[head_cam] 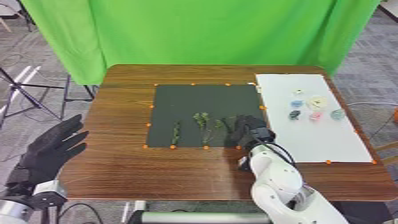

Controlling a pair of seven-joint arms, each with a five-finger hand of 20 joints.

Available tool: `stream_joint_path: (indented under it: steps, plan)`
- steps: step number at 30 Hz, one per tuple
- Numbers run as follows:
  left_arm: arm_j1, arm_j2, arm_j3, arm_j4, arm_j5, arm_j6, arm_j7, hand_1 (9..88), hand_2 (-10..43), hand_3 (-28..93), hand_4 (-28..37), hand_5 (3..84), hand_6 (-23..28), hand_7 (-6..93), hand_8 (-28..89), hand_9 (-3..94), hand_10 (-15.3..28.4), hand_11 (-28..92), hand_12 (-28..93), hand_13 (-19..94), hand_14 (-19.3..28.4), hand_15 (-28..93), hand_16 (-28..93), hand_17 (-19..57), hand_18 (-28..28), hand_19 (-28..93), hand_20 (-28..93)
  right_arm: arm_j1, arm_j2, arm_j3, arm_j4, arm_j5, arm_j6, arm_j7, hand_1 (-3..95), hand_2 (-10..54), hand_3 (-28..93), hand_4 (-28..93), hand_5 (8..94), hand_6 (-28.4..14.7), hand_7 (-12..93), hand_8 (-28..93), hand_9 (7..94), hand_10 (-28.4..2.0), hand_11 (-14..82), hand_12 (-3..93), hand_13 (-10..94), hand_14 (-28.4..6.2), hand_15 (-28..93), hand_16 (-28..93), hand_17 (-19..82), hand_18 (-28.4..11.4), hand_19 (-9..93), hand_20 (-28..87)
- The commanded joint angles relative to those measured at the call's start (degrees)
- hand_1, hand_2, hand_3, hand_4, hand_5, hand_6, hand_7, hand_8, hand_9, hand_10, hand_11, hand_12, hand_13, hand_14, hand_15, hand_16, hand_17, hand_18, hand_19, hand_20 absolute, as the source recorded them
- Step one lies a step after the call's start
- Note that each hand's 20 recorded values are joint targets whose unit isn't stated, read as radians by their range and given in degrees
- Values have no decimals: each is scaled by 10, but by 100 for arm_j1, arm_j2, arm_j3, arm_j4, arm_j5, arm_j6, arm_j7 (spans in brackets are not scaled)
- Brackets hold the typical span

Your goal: Arrange flowers

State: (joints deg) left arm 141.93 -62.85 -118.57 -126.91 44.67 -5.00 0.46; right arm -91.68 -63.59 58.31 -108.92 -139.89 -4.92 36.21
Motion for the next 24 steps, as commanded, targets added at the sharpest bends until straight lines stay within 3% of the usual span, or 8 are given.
stream_joint_path:
  steps: [1, 3, 16, 19, 21, 24]
  plan:
    - [66, -55, -28, -14, 21, -56, -46, 242, -43, 699, -258, 262, 18, 182, -97, 200, 94, 133, 188, 151, 121, 197, 63, -103, 170, 345, 104, -161, 41, 48, -132, -164, -32, 295, 258, -95, 818, -268, 636, -15, 584, -100, 698, -118, 659, 521, 651, -115, 852, 400, 235, -241, 823, 591]
    - [64, -52, -20, -10, 28, -53, -35, 242, -43, 699, -258, 262, 18, 183, -97, 199, 94, 133, 188, 151, 122, 197, 63, -103, 170, 345, 104, -152, 73, 69, -233, -170, 72, 353, 244, -95, 820, -266, 639, -17, 592, -151, 696, -120, 659, 525, 651, -116, 852, 402, 235, -243, 825, 592]
    - [71, -68, -22, -12, 20, -46, -36, 243, -43, 698, -258, 262, 17, 183, -98, 200, 95, 134, 188, 151, 121, 199, 63, -103, 170, 346, 103, -72, 270, 556, -725, 352, 419, 531, 201, -91, 800, -247, 631, -28, 588, -159, 688, -127, 657, 533, 645, -127, 854, 407, 230, -245, 828, 594]
    - [61, -62, -14, -13, 21, -52, -41, 243, -42, 697, -258, 262, 17, 184, -97, 200, 95, 133, 188, 151, 121, 199, 63, -103, 170, 347, 103, -97, 341, 628, -659, 429, 369, 523, 208, -39, 818, -212, 626, -31, 583, -155, 676, -130, 654, 542, 628, -136, 858, 412, 221, -245, 823, 595]
    - [77, -62, -29, -16, 20, -41, -24, 243, -42, 697, -257, 262, 17, 183, -97, 200, 95, 133, 188, 151, 121, 199, 63, -103, 170, 346, 103, -113, 373, 688, -604, 492, 143, 404, 185, 26, 837, -186, 632, -34, 567, -156, 667, -132, 656, 544, 614, -146, 863, 415, 216, -245, 821, 597]
    - [98, -68, -33, -18, 20, -34, -12, 243, -42, 697, -257, 262, 17, 184, -98, 200, 94, 133, 188, 151, 122, 199, 63, -103, 170, 346, 103, -181, 423, 764, -577, 795, -81, 232, 141, 147, 836, -156, 705, -24, 469, -130, 664, -132, 654, 540, 603, -155, 863, 413, 204, -248, 809, 608]
